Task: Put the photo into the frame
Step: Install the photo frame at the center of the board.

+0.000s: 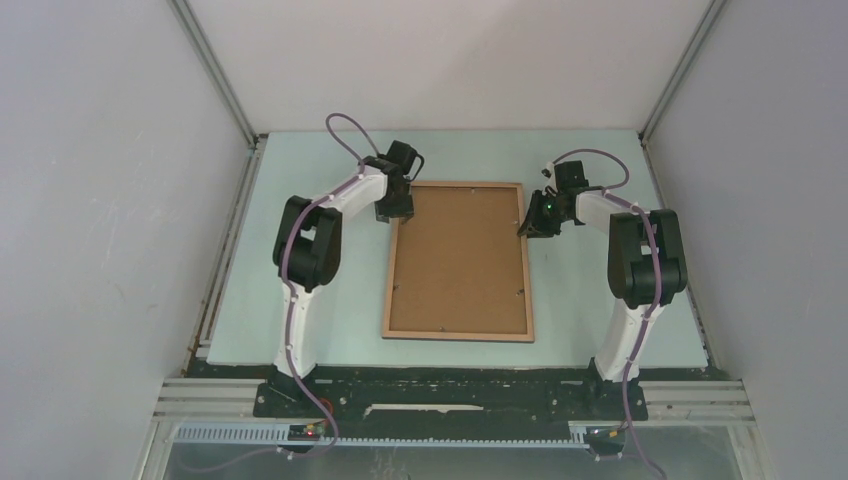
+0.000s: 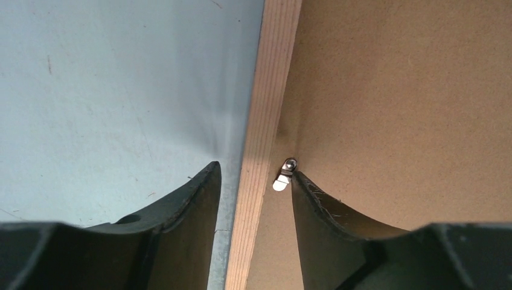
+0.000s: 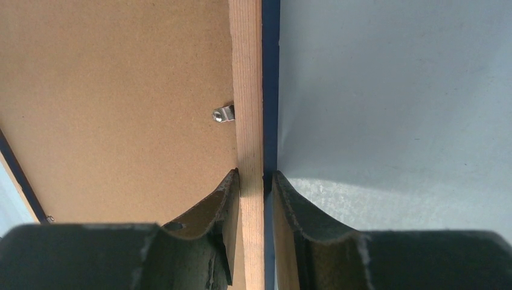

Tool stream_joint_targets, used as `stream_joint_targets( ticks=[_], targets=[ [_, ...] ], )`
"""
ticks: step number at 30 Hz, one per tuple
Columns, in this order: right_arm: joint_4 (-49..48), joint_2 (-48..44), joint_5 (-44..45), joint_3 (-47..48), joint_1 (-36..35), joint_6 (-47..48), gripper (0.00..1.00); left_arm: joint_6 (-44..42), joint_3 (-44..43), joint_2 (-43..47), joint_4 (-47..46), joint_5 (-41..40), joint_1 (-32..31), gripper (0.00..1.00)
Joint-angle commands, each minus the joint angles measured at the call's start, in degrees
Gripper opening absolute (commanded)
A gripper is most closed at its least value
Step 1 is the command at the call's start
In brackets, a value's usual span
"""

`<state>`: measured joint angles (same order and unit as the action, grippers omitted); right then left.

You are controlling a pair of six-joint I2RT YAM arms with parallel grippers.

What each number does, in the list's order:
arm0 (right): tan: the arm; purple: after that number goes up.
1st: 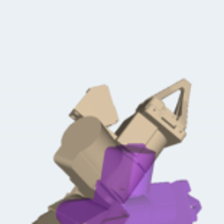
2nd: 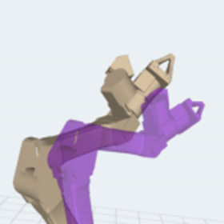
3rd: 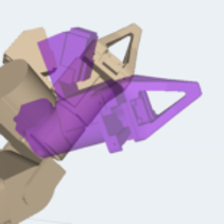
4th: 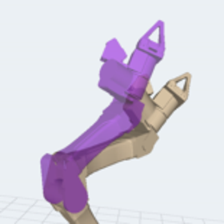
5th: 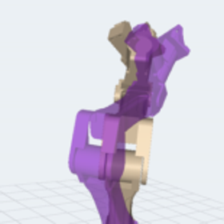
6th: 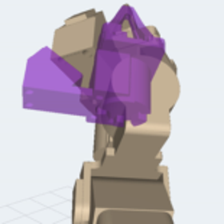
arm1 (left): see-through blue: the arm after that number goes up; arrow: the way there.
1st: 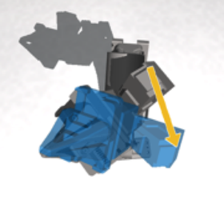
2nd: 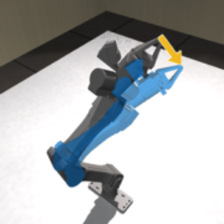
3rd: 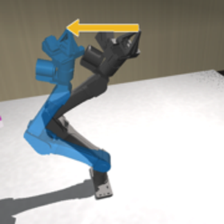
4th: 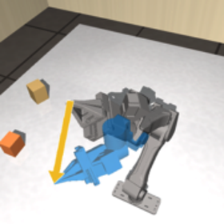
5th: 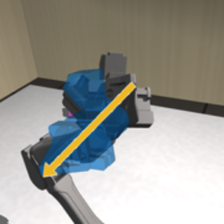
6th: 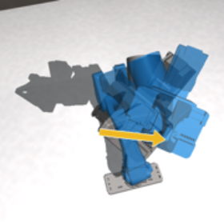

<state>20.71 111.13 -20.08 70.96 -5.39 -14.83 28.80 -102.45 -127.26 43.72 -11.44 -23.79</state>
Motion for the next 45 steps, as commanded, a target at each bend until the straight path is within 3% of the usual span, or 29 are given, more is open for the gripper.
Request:
stream_joint_targets(
  ticks=[1, 17, 27, 40, 45],
  targets=[
    [0.0, 0.5, -0.9, 2.0, -0.3, -0.2, 0.32, -1.5, 2.4, 3.6, 1.5, -0.5, 0.7, 0.54],
    [-0.1, 0.7, -1.0, 2.0, -0.4, -0.1, 0.32, -1.2, 3.2, 3.8, 1.5, -3.3, 0.9, 0.46],
    [-0.1, 0.7, -1.1, 2.0, -0.4, -0.1, 0.32, -2.6, 3.9, 4.2, 1.4, -5.8, 0.9, 0.23],
    [0.0, 0.6, -1.1, 2.0, -0.4, -0.1, 0.32, -15.3, 9.4, 5.5, -5.6, -13.4, 0.7, 0.01],
    [0.0, 0.5, -1.1, 2.0, -0.4, -0.1, 0.32, -16.2, 9.1, 5.0, -5.7, -14.7, 0.7, 0.0]
  ],
)
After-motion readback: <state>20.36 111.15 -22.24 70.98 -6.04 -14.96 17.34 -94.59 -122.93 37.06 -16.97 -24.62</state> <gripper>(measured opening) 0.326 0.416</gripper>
